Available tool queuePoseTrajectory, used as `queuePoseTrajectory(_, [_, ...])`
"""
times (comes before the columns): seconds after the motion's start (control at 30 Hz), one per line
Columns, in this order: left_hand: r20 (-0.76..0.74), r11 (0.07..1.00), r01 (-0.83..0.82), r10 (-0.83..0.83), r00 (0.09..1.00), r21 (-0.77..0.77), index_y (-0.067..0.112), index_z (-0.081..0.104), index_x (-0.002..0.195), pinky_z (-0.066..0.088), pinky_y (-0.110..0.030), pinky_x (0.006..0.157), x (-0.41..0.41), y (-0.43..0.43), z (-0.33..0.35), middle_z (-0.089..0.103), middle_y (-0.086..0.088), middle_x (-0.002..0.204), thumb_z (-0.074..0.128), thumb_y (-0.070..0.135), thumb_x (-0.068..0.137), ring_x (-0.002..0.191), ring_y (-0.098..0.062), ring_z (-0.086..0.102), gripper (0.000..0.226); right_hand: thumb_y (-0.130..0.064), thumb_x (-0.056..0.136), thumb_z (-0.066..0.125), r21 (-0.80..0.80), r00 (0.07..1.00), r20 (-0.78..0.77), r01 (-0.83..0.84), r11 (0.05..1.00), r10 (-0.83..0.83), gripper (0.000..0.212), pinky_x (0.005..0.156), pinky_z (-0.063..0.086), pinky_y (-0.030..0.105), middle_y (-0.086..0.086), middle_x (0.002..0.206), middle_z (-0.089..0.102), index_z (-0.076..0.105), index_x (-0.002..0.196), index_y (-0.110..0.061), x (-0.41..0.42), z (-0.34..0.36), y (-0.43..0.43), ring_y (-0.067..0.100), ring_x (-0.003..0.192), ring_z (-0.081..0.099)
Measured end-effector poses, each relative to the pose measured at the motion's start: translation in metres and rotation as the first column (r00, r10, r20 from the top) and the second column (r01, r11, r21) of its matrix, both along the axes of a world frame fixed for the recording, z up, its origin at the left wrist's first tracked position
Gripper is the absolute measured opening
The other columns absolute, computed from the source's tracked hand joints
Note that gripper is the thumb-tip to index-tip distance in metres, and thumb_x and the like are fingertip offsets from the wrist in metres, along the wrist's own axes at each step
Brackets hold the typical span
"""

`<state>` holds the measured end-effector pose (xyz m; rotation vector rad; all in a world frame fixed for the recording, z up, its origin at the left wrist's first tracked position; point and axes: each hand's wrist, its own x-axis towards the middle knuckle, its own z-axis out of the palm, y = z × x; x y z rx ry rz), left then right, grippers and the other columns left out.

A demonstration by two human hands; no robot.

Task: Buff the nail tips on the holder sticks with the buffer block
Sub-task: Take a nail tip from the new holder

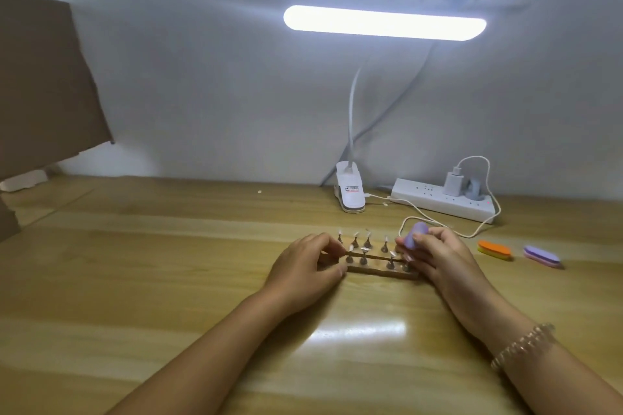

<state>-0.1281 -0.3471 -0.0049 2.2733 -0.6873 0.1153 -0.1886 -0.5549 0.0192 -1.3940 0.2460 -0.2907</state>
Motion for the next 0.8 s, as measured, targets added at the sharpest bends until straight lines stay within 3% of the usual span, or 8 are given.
queuePoseTrajectory(0.17, [0.030,0.998,0.000,-0.002,1.000,0.055,0.043,0.051,0.081,0.049,-0.033,0.087,0.002,-0.003,0.004,0.062,0.014,0.101,0.073,0.042,0.084,0.088,-0.006,0.056,0.022,-0.007,0.098,0.049,0.121,0.999,0.040,0.010,0.993,-0.015,0.012,0.083,0.053,0.030,0.017,0.106,0.069,0.052,0.108,-0.001,0.002,0.001,-0.005,0.023,0.103,0.068])
queuePoseTrajectory(0.27, [0.034,0.998,-0.011,0.009,0.999,0.064,0.039,0.054,0.084,0.049,-0.036,0.090,0.003,-0.003,0.006,0.063,0.014,0.102,0.072,0.041,0.084,0.091,-0.008,0.058,0.019,-0.006,0.098,0.049,0.159,0.995,0.064,0.069,0.985,-0.080,0.008,0.073,0.058,0.027,0.017,0.101,0.068,0.052,0.105,-0.003,0.004,-0.002,-0.006,0.022,0.094,0.071])
queuePoseTrajectory(0.37, [0.059,0.997,-0.053,0.050,0.997,0.052,0.041,0.053,0.082,0.049,-0.036,0.091,0.001,-0.001,0.004,0.061,0.017,0.098,0.072,0.040,0.084,0.093,-0.008,0.059,0.019,-0.006,0.099,0.046,0.084,0.995,0.059,0.070,0.994,-0.075,0.010,0.066,0.058,0.028,0.014,0.096,0.065,0.049,0.108,-0.003,0.006,-0.005,-0.007,0.018,0.078,0.071])
queuePoseTrajectory(0.53, [0.059,0.997,-0.059,0.057,0.997,0.039,0.040,0.052,0.083,0.049,-0.038,0.092,0.001,-0.001,0.003,0.059,0.019,0.095,0.071,0.035,0.084,0.094,-0.009,0.058,0.019,-0.012,0.100,0.037,-0.170,0.997,0.032,0.072,0.983,-0.068,0.004,0.050,0.044,0.034,0.006,0.074,0.045,0.037,0.104,-0.012,0.005,-0.011,-0.006,0.012,0.049,0.047])
queuePoseTrajectory(0.6, [0.061,0.997,-0.069,0.067,0.996,0.034,0.036,0.056,0.085,0.049,-0.038,0.090,0.002,-0.001,0.003,0.061,0.016,0.096,0.071,0.032,0.084,0.094,-0.011,0.059,0.016,-0.018,0.097,0.047,-0.392,0.998,0.002,0.060,0.918,-0.065,0.013,0.050,0.038,0.032,0.004,0.069,0.047,0.037,0.102,-0.011,0.004,-0.014,-0.004,0.015,0.049,0.045])
queuePoseTrajectory(0.7, [0.073,0.994,-0.101,0.098,0.992,0.036,0.035,0.056,0.086,0.049,-0.038,0.091,0.002,-0.001,0.003,0.061,0.015,0.096,0.070,0.032,0.083,0.096,-0.012,0.059,0.014,-0.034,0.085,0.068,-0.771,0.990,-0.031,0.062,0.634,-0.135,0.025,0.059,0.041,0.030,-0.002,0.080,0.061,0.051,0.095,-0.020,0.002,-0.017,0.004,0.015,0.069,0.057])
queuePoseTrajectory(0.8, [0.087,0.992,-0.117,0.112,0.990,0.053,0.035,0.055,0.086,0.046,-0.036,0.092,0.002,0.000,0.002,0.060,0.015,0.096,0.069,0.033,0.084,0.096,-0.011,0.058,0.014,-0.038,0.086,0.069,-0.838,0.987,0.033,0.114,0.533,-0.159,0.020,0.063,0.050,0.029,-0.005,0.077,0.067,0.062,0.087,-0.019,-0.001,-0.016,0.009,0.013,0.073,0.063])
